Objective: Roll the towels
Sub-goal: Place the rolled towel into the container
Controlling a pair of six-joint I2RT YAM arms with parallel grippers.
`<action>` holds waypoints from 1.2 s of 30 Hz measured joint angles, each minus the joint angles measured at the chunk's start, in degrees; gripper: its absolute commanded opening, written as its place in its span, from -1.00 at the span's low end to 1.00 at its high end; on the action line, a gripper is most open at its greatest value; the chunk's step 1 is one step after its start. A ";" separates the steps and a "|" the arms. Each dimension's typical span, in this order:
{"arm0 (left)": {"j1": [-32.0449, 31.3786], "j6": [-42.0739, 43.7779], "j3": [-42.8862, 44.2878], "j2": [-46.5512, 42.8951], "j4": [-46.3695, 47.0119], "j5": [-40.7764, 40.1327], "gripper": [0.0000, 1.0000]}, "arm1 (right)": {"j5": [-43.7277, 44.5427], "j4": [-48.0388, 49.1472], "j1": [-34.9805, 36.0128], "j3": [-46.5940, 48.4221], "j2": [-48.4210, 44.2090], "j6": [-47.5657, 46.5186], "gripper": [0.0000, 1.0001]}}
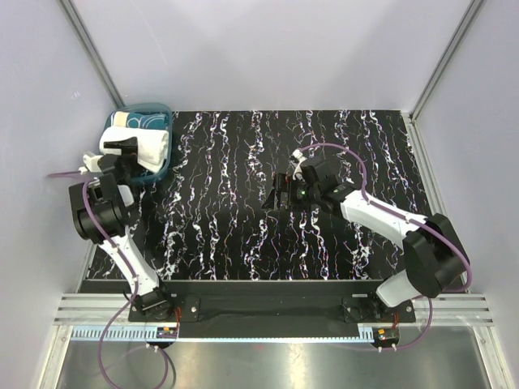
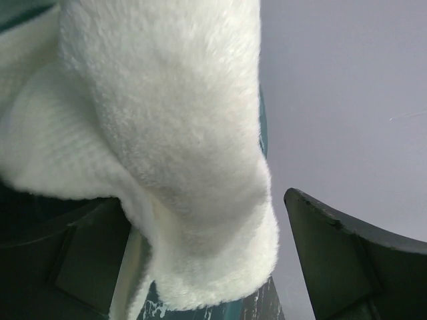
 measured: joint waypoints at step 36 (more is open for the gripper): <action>-17.64 41.20 -20.41 -63.76 -34.05 -7.72 0.98 | 1.22 -5.99 0.00 -1.66 -21.11 -3.98 0.99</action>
